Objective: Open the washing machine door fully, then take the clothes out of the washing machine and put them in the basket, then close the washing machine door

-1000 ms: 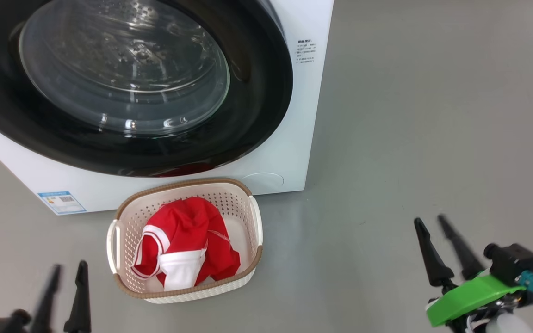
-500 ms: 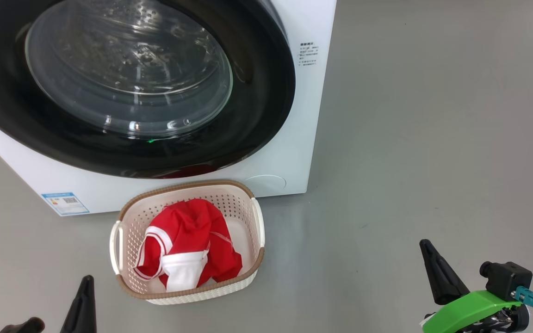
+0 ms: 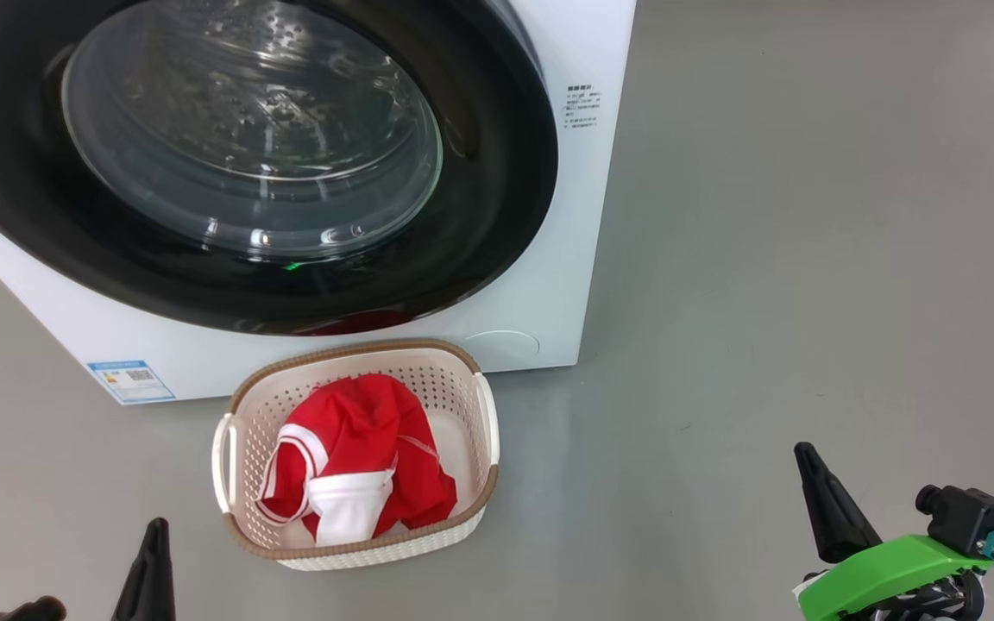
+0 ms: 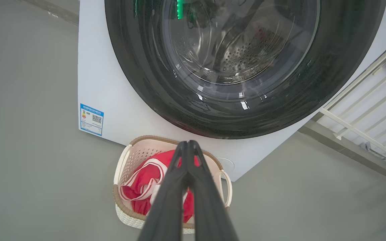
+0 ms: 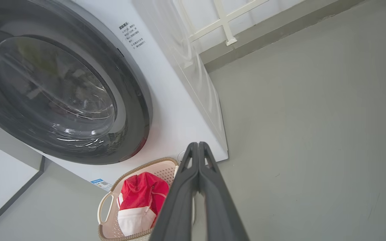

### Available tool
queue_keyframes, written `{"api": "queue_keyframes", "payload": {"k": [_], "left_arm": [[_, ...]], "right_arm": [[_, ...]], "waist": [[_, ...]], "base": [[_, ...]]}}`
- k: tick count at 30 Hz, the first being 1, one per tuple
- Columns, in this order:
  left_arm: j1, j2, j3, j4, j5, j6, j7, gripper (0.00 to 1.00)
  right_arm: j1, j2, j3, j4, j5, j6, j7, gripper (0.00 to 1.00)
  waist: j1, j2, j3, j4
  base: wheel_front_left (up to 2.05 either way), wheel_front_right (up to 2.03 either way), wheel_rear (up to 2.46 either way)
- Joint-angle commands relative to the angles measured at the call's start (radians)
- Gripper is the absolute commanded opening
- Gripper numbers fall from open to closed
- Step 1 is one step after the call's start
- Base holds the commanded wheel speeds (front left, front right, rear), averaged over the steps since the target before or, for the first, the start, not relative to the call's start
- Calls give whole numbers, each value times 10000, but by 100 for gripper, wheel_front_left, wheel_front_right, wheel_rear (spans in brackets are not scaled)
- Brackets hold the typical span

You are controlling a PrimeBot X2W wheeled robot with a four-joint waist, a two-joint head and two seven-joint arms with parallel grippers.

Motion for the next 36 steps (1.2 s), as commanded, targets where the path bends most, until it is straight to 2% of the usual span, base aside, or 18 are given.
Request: {"api": "queue_keyframes", "payload": {"k": [1,36], "left_arm": [[-272,125,180,-174,-216,-5,47,0],[-618,-132,569,-176,-3558,-16,1021,0]], "right_arm": [[-161,-39,-59,-286,288,-4,49,0],[-116,250,-581,-565,3670,-8,1036,0]], "waist": [[-1,0,-10,8],[-1,0,-288,255]], "base": [[0,0,0],[0,0,0]]}}
